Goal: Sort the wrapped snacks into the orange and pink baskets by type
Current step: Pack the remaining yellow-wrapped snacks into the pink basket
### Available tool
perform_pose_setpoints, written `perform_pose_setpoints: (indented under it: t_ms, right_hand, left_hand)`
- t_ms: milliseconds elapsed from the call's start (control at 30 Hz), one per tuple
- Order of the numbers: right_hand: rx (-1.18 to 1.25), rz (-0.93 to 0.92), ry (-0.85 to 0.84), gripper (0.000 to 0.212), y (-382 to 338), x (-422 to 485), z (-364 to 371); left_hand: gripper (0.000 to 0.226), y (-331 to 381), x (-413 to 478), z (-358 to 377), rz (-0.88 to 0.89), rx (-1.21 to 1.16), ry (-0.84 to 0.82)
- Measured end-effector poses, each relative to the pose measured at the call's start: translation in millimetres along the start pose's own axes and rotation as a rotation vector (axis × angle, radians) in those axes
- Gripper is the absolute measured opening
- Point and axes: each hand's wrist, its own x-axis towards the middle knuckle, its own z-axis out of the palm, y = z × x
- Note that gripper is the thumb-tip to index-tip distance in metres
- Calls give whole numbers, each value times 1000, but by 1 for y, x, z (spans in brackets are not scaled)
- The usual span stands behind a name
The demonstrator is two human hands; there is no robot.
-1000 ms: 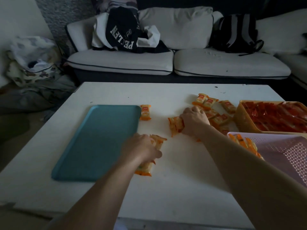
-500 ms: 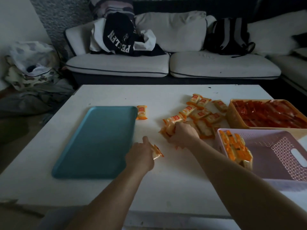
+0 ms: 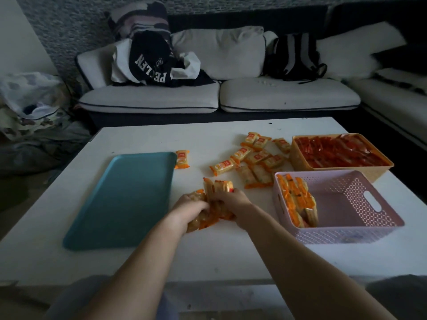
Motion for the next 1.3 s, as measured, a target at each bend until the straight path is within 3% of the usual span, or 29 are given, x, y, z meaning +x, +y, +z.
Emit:
perform_pose_setpoints:
  t_ms: [167,267,333,433,533,600,633,700,833,900,933,1000,1133,1300]
  right_hand:
    - [10,-231,18,16,-42,-33,-33]
    - [-4,-362,64,19,-63,-57,-75]
    - [48,-404,109,27,-71,-71,-113]
    - [120,-423,224,21,-69,-87,-184]
    - [172,-352,314,35,-56,-96,-247]
    - [165,-273,311,47,-46,-98,-275]
    - [98,-237,310,47,-42,-99,-283]
    - [-136,-183,303,44,-39,-101,-295]
    - [-372,-307,426,22,-50,-104,-311]
    - [-466,-343,483,17,-50,-102,-316]
    - [-531,-350,483,16,-47,-99,-317]
    - [-695,-355,424,18,-38,-91,-314]
    - [-1026,-398,252,32,-17,-65,-291]
    - [-1353,-355,174,43,-4,-49,-269]
  left_hand:
    - [21,39,-22,16,215,-19,-28]
    - [20,68,-40,43,343,-96,-86]
    - [32,89,-49,78,379,-149,-113]
    - [65,113,-59,147,392,-158,-135]
    - [57,128,-74,210,354,-45,-223]
    - [71,129,-78,239,300,48,-304]
    - [74,126,-75,249,283,77,-351]
    - [58,125,-71,255,308,132,-393]
    - [75,126,-53,241,441,244,-207]
    - [60,123,-44,231,499,310,-183]
    - [41,122,-45,225,539,357,-213]
    - [11,115,-42,215,632,453,-277]
    - [20,98,-35,198,761,543,-248]
    - [20,93,-34,190,778,439,-189]
